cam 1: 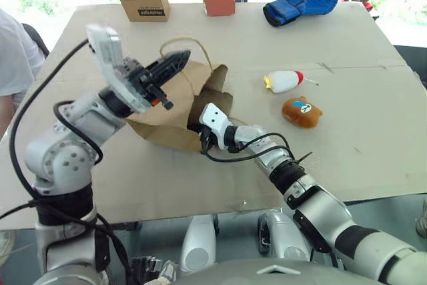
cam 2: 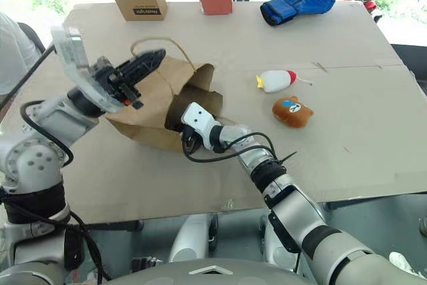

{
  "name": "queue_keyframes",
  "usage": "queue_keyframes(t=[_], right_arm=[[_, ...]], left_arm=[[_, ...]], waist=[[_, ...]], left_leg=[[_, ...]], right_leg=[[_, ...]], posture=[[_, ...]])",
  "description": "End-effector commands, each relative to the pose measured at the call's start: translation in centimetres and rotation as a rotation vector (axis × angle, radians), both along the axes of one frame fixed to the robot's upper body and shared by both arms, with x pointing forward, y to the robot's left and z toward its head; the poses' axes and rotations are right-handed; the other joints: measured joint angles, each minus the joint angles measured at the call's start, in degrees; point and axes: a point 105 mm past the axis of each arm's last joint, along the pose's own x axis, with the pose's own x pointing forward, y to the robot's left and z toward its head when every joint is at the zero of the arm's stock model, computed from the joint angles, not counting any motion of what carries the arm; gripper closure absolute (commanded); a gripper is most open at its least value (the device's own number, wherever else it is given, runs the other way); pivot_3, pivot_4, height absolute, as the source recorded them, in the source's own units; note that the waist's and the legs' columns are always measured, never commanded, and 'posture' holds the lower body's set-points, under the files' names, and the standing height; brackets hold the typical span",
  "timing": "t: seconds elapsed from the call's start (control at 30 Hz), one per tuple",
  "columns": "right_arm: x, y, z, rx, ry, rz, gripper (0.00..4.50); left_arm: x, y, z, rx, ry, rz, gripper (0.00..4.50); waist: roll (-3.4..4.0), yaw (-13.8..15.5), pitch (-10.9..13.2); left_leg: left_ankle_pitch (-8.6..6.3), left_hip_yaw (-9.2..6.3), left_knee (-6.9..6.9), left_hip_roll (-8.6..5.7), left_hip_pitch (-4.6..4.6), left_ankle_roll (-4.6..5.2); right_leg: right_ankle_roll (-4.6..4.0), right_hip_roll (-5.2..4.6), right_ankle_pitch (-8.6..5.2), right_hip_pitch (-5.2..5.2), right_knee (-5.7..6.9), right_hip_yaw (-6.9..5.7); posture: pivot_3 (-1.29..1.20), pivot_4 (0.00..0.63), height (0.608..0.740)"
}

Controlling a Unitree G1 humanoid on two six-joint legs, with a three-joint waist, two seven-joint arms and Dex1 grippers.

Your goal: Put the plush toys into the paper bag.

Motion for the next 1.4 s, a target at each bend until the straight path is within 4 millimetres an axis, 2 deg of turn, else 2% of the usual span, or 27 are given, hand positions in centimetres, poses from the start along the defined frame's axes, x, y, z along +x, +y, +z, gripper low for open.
queue_keyframes(t=[0.03,0.07,0.17,0.23,0.3,0.4,0.5,0.6,0.67,0.7,0.77,0.83,0.87,0.93,1.0,1.07,1.2,1.27,1.33,1.4], right_arm=[[-0.6,-1.4,3.4,0.061,-0.039,0.04,3.54],[-0.7,-2.0,4.7,0.093,-0.044,0.028,3.33],[-1.0,-5.4,8.2,0.112,-0.121,-0.058,2.14],[-1.7,-7.5,9.5,0.09,-0.124,-0.104,1.31],[-2.3,-9.6,10.2,0.056,-0.112,-0.166,0.29],[-0.9,-14.0,10.9,-0.06,-0.136,-0.431,0.29],[0.2,-18.3,9.8,-0.162,-0.075,-0.635,0.29],[1.5,-22.9,6.1,-0.336,0.034,-0.841,0.29],[1.7,-24.4,4.3,-0.423,0.073,-0.881,0.29],[1.7,-24.7,3.8,-0.457,0.075,-0.88,0.51],[1.7,-24.7,3.5,-0.463,0.078,-0.869,1.08],[1.8,-24.5,3.6,-0.449,0.074,-0.861,1.97],[1.8,-24.5,3.8,-0.443,0.063,-0.854,2.56],[1.6,-23.8,4.9,-0.394,0.011,-0.813,3.5],[0.2,-19.7,8.7,-0.245,-0.187,-0.569,4.37],[-0.9,-17.1,10.7,-0.172,-0.29,-0.43,4.45],[-0.8,-13.7,11.8,-0.161,-0.411,-0.307,4.45],[-0.1,-11.2,11.4,-0.209,-0.5,-0.236,4.45],[0.1,-7.9,10.4,-0.275,-0.598,-0.104,4.45],[-0.1,-5.8,8.9,-0.329,-0.632,0.013,4.45]], left_arm=[[-0.9,-0.1,0.5,0.048,-0.078,-0.043,4.5],[-0.9,0.0,0.3,0.048,-0.077,-0.048,4.5],[-0.4,0.5,-0.2,0.055,-0.086,-0.046,4.5],[0.0,0.7,-0.3,0.058,-0.092,-0.042,4.5],[0.3,0.7,-0.5,0.062,-0.099,-0.036,4.5],[0.6,0.8,-0.8,0.066,-0.107,-0.018,4.5],[0.8,0.7,-0.5,0.042,-0.123,-0.01,4.5],[1.0,0.4,-0.2,0.026,-0.138,-0.015,4.5],[1.2,0.3,-0.2,0.026,-0.142,-0.017,4.5],[1.2,0.2,-0.1,0.025,-0.144,-0.02,4.5],[1.1,0.1,0.0,0.022,-0.15,-0.022,4.5],[1.1,0.1,0.1,0.014,-0.152,-0.024,4.5],[1.1,0.1,0.2,0.002,-0.15,-0.026,4.5],[0.9,0.2,0.3,-0.021,-0.144,-0.037,4.5],[0.3,-0.1,0.3,-0.039,-0.126,-0.088,4.5],[-0.1,-0.5,0.4,-0.05,-0.114,-0.132,4.5],[-0.5,-1.2,0.5,-0.061,-0.098,-0.185,4.5],[-0.5,-1.6,0.6,-0.066,-0.092,-0.207,4.5],[-0.3,-2.1,0.9,-0.072,-0.096,-0.222,4.5],[-0.1,-2.4,1.3,-0.086,-0.1,-0.228,4.5]], waist=[[0.02,0.09,0.03],[0.05,0.11,0.06],[0.11,-0.04,0.1],[0.13,0.14,0.12],[0.12,0.11,0.12],[0.14,0.02,0.13],[0.14,0.04,0.13],[0.12,0.18,0.12],[0.11,0.17,0.14],[0.1,0.11,0.14],[0.11,-0.24,0.15],[0.09,-0.26,0.15],[0.09,-0.26,0.15],[0.09,-0.22,0.15],[0.08,-0.23,0.23],[0.12,-0.37,0.29],[0.11,-0.36,0.3],[0.1,-0.31,0.3],[0.1,-0.36,0.31],[0.09,-0.3,0.31]], left_leg=[[0.04,0.01,-0.01,-0.01,-0.07,0.06],[0.05,0.04,-0.01,-0.01,-0.09,0.08],[0.02,0.08,-0.1,-0.01,-0.19,0.05],[0.02,0.08,-0.23,-0.01,-0.2,0.04],[0.02,0.08,-0.32,-0.01,-0.16,0.05],[0.02,0.09,-0.39,0.0,-0.16,0.04],[0.02,0.14,-0.39,0.0,-0.17,0.04],[0.02,0.18,-0.39,-0.01,-0.18,0.05],[0.02,0.2,-0.39,-0.01,-0.21,0.05],[0.02,0.23,-0.39,-0.02,-0.22,0.05],[0.01,0.28,-0.39,-0.02,-0.23,0.07],[0.01,0.26,-0.41,-0.01,-0.22,0.07],[0.01,0.24,-0.43,0.0,-0.22,0.08],[0.01,0.23,-0.44,0.0,-0.22,0.08],[0.01,0.24,-0.44,0.0,-0.23,0.08],[0.01,0.24,-0.44,0.0,-0.24,0.08],[0.01,0.19,-0.44,0.1,-0.21,0.08],[0.01,0.2,-0.43,0.1,-0.2,0.07],[0.02,0.21,-0.42,0.1,-0.2,0.07],[0.02,0.2,-0.42,0.1,-0.21,0.07]], right_leg=[[0.0,-0.02,0.0,-0.05,-0.03,0.0],[0.0,-0.03,0.0,-0.06,-0.04,0.02],[0.0,-0.03,0.0,-0.19,-0.12,0.05],[0.0,-0.02,-0.01,-0.24,-0.14,0.05],[0.0,0.0,-0.02,-0.24,-0.19,0.05],[-0.02,0.0,-0.04,-0.29,-0.22,0.04],[-0.01,-0.01,-0.05,-0.32,-0.23,0.06],[0.03,-0.03,-0.08,-0.32,-0.29,0.06],[0.03,-0.04,-0.08,-0.31,-0.36,0.06],[0.04,-0.05,-0.08,-0.32,-0.4,0.09],[0.04,-0.04,-0.08,-0.33,-0.43,0.14],[0.15,0.0,-0.14,-0.33,-0.42,0.16],[0.17,0.02,-0.15,-0.33,-0.42,0.16],[0.18,0.02,-0.16,-0.34,-0.43,0.16],[0.2,0.02,-0.17,-0.34,-0.44,0.16],[0.22,0.03,-0.18,-0.36,-0.45,0.17],[0.23,0.14,-0.18,-0.36,-0.44,0.17],[0.22,0.14,-0.18,-0.35,-0.45,0.15],[0.22,0.14,-0.17,-0.34,-0.46,0.15],[0.22,0.14,-0.17,-0.34,-0.46,0.16]], posture=[[0.0,0.15,0.714],[0.0,0.15,0.714],[0.0,0.15,0.714],[0.0,0.15,0.714],[0.0,0.15,0.714],[0.0,0.15,0.714],[0.0,0.15,0.714],[0.0,0.15,0.714],[0.0,0.15,0.714],[0.0,0.15,0.714],[0.0,0.15,0.714],[0.0,0.15,0.714],[0.0,0.15,0.714],[0.0,0.15,0.714],[0.0,0.15,0.714],[0.0,0.15,0.714],[0.0,0.15,0.714],[0.0,0.15,0.714],[0.0,0.15,0.714],[0.0,0.15,0.714]])
